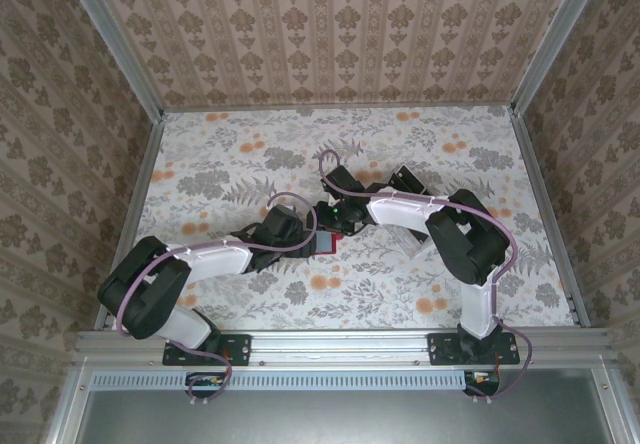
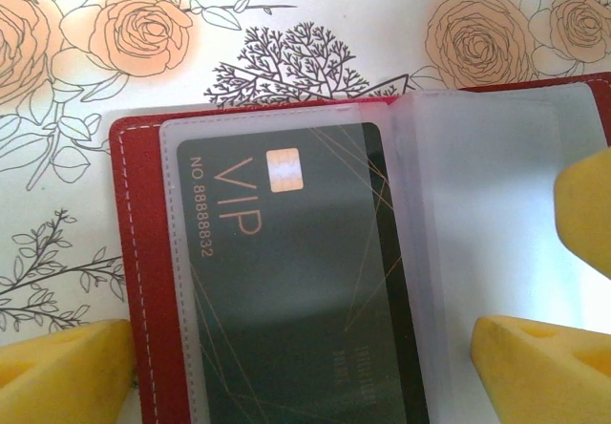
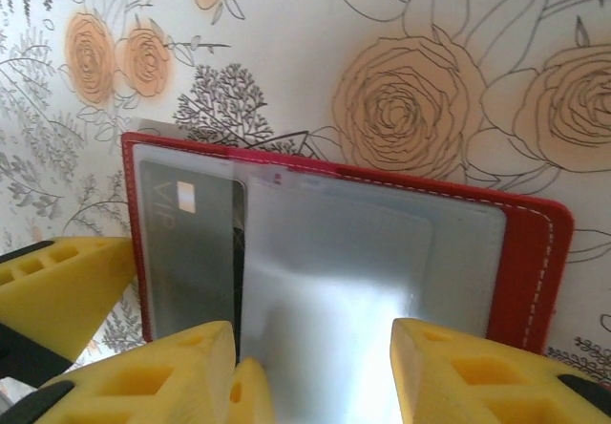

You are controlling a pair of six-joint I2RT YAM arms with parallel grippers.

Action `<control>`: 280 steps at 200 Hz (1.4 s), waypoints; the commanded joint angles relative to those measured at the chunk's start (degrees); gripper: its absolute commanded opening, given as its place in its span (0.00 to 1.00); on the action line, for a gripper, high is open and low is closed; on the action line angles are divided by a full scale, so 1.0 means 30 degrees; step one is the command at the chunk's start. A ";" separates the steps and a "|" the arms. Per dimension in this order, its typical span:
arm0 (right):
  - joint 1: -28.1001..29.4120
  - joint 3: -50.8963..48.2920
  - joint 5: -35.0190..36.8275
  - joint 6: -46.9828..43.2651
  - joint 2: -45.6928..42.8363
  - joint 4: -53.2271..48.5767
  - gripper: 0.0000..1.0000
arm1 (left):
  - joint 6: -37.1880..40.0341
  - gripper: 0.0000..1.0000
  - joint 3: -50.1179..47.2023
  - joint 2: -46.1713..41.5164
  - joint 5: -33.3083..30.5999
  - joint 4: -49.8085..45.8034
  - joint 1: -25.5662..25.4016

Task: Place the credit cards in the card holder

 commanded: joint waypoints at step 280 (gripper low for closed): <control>0.1283 0.1735 -0.0779 0.0714 0.0686 -0.0088 0.48 | -0.0875 1.00 -0.0529 -0.6691 -0.1483 -0.4595 0.2104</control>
